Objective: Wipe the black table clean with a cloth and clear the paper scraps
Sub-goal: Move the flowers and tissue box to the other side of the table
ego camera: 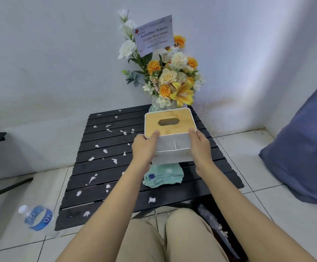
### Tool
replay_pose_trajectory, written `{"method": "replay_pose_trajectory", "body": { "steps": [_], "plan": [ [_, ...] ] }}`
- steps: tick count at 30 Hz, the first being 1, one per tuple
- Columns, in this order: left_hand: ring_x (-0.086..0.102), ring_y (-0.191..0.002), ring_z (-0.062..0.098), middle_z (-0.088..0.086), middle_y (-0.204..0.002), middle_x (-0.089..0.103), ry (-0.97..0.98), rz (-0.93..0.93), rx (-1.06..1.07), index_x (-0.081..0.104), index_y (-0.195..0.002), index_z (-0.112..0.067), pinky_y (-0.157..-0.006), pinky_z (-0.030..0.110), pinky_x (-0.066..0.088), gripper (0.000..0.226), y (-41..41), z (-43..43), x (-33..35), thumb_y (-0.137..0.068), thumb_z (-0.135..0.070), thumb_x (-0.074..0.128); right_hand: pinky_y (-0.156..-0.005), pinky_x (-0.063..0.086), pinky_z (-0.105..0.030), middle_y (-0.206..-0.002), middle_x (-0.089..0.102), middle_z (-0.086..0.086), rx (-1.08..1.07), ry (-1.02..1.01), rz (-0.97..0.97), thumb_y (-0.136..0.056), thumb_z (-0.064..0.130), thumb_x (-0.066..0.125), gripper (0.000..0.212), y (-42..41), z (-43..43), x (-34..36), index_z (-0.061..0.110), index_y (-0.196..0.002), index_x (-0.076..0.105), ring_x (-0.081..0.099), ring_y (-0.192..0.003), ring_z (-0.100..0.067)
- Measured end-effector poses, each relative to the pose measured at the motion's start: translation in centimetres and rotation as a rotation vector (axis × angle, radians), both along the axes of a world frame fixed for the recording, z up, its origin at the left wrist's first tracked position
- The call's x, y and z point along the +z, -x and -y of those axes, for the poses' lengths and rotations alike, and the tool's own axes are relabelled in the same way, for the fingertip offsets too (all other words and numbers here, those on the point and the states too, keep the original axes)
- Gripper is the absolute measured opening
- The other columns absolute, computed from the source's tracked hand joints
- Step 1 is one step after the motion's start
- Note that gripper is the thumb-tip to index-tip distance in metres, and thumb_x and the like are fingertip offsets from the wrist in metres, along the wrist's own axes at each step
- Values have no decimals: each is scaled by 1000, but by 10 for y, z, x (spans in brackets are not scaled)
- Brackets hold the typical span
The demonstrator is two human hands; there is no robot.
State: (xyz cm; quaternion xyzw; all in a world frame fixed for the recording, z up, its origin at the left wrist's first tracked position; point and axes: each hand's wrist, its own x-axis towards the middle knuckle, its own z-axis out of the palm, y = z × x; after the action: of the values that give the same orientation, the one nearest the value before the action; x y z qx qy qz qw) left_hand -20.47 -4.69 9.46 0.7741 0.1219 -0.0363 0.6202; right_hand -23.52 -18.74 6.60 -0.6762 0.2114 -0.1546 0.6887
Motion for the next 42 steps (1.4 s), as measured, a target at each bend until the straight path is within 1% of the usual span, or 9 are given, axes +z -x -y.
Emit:
{"method": "replay_pose_trajectory", "body": {
  "steps": [4, 13, 20, 26, 30, 33, 36, 39, 42],
  "plan": [
    [44, -67, 17, 0, -81, 48, 2, -52, -38, 41, -80, -14, -55, 30, 32, 35, -7, 52, -27, -88, -44, 58, -71, 41, -34, -84, 59, -1, -89, 15, -75, -97, 42, 42, 33, -6, 48, -23, 15, -88, 59, 54, -80, -19],
    [50, -77, 13, 2, -97, 52, -13, -132, -106, 42, -105, -10, -58, 29, 36, 43, -63, 84, -60, -87, -43, 61, -67, 39, -27, -90, 58, 5, -4, 51, -126, -101, 40, 37, 30, -56, 91, -53, 17, -103, 57, 53, -84, -11],
    [62, -100, 23, 6, -112, 59, 49, -162, -132, 42, -108, -14, -89, 43, 52, 47, -119, 87, -68, -81, -44, 66, -64, 38, -22, -86, 56, 7, 24, 26, -91, -102, 38, 37, 26, -104, 100, -55, 19, -100, 55, 51, -76, -5],
    [64, -98, 24, 6, -111, 63, 92, -159, -119, 44, -109, -14, -82, 41, 53, 56, -137, 89, -75, -73, -50, 68, -58, 39, -17, -82, 54, 7, 20, 43, -81, -102, 39, 38, 29, -118, 102, -57, 16, -100, 56, 50, -73, -5],
    [65, -99, 28, 10, -112, 67, 116, -176, -157, 53, -104, -8, -84, 39, 50, 62, -127, 83, -71, -70, -57, 71, -64, 38, -19, -90, 57, 11, 27, 25, -86, -101, 42, 39, 30, -108, 102, -50, 19, -112, 55, 52, -80, -3],
    [56, -113, 23, 4, -121, 60, 15, -105, -135, 54, -124, -10, -94, 30, 43, 61, -97, 65, -67, -83, -53, 64, -86, 41, -21, -118, 59, 8, -15, 33, -75, -99, 41, 46, 39, -79, 100, -60, 19, -132, 48, 55, -105, -6],
    [58, -105, 7, -9, -112, 63, -86, 90, -134, 61, -115, -19, -90, 24, 46, 32, -50, 38, -73, -88, -36, 65, -98, 37, -24, -128, 56, 3, -89, 193, -55, -96, 27, 55, 38, -35, 87, -81, 18, -133, 48, 52, -120, -12],
    [62, -105, 6, -13, -108, 68, -183, 145, -373, 70, -101, -22, -91, 19, 49, 14, -9, 14, -90, -88, -25, 68, -107, 32, -27, -133, 53, 1, 42, 478, -49, -95, 16, 54, 40, 4, 62, -97, 15, -135, 48, 47, -126, -14],
    [27, -138, 1, -19, -141, 43, -524, 166, -698, 57, -131, -27, -119, 30, 10, 45, 12, -3, -107, -88, -39, 65, -122, 5, -39, -151, 38, 0, 248, 912, -187, -99, 31, 44, 49, 25, 42, -114, 18, -146, 37, 26, -144, -18]
  ]
}}
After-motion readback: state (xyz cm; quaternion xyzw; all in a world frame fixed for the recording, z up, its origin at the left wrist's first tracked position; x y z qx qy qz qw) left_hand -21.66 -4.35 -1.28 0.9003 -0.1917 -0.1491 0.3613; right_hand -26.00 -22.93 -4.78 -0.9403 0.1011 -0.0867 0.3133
